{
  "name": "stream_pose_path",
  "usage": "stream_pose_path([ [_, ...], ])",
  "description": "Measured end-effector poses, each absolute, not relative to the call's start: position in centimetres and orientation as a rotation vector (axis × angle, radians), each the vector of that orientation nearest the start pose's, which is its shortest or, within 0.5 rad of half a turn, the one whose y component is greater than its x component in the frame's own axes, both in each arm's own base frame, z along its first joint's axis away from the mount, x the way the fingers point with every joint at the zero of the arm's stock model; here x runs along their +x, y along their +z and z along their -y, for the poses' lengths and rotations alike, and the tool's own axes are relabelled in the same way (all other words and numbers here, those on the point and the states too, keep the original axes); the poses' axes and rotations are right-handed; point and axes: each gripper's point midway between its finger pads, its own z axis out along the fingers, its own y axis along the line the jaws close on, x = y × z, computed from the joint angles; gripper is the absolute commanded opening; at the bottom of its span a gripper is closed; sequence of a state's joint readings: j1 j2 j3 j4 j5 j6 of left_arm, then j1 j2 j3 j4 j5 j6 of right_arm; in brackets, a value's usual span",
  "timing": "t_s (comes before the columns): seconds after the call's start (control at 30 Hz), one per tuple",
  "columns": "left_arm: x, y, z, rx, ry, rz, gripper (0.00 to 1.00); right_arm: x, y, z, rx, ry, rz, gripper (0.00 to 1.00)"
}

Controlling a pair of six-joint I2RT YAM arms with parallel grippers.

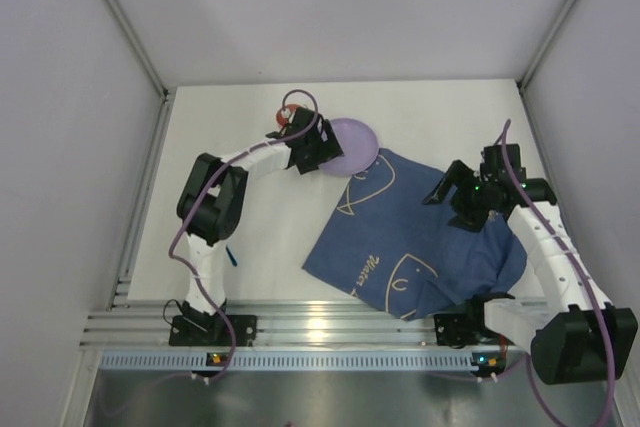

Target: Set the dinner table for one person

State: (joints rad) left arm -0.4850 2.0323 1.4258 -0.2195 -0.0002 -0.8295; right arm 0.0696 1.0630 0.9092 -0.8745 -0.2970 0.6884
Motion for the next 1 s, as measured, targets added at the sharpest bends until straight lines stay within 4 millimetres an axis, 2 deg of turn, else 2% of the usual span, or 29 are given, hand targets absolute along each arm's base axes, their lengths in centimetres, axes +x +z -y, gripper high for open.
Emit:
stream_pose_path([
  [0.1,46.5,4.9,28.7,-0.429,-0.658,-2.453,0.88,23.1,14.5,-9.1,0.695,0.625,-2.595,0.83],
  [0.2,49.1,5.4,30.9,-0.441,-0.747,-2.417,0.88,23.2,13.7,-8.9,0.693,0.598,-2.626,0.82],
  [0.27,51.4,5.8,32.7,-0.446,-0.811,-2.383,0.91,23.3,13.0,-8.8,0.697,0.58,-2.652,0.82],
  [0.3,52.9,6.2,33.8,-0.444,-0.853,-2.356,0.98,23.4,12.7,-8.7,0.699,0.574,-2.664,0.82],
  [0.43,57.7,7.3,38.3,-0.419,-1.054,-2.245,0.98,23.6,11.5,-8.7,0.698,0.558,-2.702,0.81],
  [0.5,58.6,7.5,39.8,-0.407,-1.132,-2.214,0.98,23.6,11.2,-8.7,0.698,0.551,-2.718,0.82],
  [0.57,58.3,7.4,40.3,-0.403,-1.169,-2.216,0.98,23.6,11.1,-8.7,0.691,0.548,-2.722,0.82],
  [0.67,56.6,7.3,40.4,-0.385,-1.184,-2.238,0.99,23.6,11.0,-8.6,0.682,0.545,-2.722,0.82],
  [0.87,50.0,6.6,37.4,-0.308,-1.072,-2.375,0.98,23.6,11.1,-8.6,0.671,0.543,-2.719,0.82],
  [1.0,47.2,6.4,36.0,-0.189,-0.973,-2.451,0.93,23.3,11.0,-8.5,0.664,0.544,-2.717,0.82],
])
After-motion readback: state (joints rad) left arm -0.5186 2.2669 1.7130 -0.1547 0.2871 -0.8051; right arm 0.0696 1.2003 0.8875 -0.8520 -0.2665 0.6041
